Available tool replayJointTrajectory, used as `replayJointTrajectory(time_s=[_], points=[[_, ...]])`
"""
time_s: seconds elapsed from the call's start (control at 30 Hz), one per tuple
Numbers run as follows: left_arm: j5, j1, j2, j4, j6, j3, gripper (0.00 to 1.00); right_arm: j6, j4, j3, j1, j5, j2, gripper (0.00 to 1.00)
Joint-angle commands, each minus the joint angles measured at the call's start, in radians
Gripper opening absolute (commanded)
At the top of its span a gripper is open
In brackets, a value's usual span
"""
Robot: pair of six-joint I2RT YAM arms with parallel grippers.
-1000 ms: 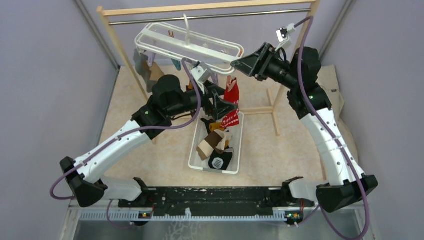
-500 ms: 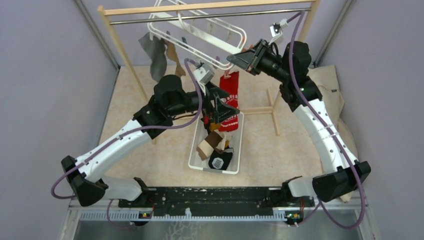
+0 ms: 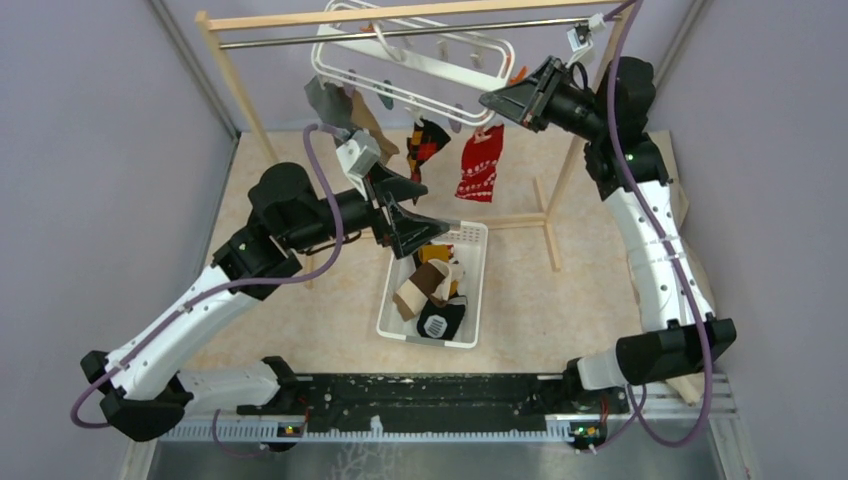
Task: Remove the socks clipped to the hanger
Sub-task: Adjust the hanger on the clothesline.
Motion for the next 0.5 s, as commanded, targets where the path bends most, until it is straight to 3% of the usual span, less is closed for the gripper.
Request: replayJointTrajectory(time_s=[0.0, 0.2, 0.47], points=[[-0.158, -0.003, -0.04, -0.102, 0.02, 0.001, 0.99, 0.005, 0.037, 0.068, -0.067, -0.115, 0.025, 0.0], [-0.411, -0.002, -0.067, -0.176, 0.012, -0.019, 0.99, 0.023, 0.034, 0.068, -0.157, -0.244, 0.041, 0.0], [-0.846, -0.001, -0.099, -0.205, -0.011, -0.089, 0.99, -0.078, -0.085, 0.101, -0.236, -0.273, 0.06, 0.05]])
